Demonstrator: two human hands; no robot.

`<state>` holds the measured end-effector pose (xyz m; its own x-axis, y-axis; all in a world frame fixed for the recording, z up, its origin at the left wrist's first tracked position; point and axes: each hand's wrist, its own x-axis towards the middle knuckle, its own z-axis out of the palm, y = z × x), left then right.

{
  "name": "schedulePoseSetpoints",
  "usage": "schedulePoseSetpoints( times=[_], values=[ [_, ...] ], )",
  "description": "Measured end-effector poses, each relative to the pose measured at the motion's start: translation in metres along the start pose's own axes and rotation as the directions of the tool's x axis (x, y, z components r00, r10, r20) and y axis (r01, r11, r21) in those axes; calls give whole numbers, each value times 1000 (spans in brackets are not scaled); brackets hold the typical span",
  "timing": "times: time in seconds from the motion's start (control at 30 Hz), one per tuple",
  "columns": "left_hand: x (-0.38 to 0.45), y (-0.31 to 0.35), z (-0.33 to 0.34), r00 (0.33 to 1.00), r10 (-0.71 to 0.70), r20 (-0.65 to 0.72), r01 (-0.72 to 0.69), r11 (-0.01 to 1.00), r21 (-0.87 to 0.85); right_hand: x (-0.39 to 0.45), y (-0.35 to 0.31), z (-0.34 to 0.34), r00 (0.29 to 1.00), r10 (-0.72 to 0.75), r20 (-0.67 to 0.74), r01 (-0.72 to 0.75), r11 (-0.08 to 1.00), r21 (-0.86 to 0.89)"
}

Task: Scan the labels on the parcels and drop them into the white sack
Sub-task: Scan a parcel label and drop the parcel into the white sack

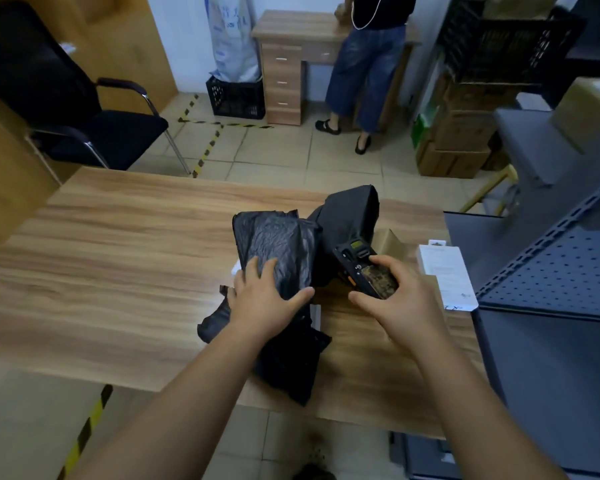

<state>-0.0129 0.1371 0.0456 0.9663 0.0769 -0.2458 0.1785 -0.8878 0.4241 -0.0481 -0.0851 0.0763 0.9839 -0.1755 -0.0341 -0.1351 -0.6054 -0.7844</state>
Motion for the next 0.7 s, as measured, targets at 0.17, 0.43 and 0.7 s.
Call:
schedulePoseSetpoints(
  times=[0.17, 0.43, 0.7],
  values=[
    [29, 22, 24, 980, -165, 107, 156, 984, 85, 33, 14, 6, 999, 0, 33, 0, 1000, 7],
    [55, 0, 22, 977, -212, 9, 211, 975, 67, 59, 23, 15, 997, 25, 79, -28, 999, 45],
    [81, -22, -28, 996, -65, 62, 90, 768, -634, 61, 7, 24, 998, 25, 51, -31, 992, 122]
  ],
)
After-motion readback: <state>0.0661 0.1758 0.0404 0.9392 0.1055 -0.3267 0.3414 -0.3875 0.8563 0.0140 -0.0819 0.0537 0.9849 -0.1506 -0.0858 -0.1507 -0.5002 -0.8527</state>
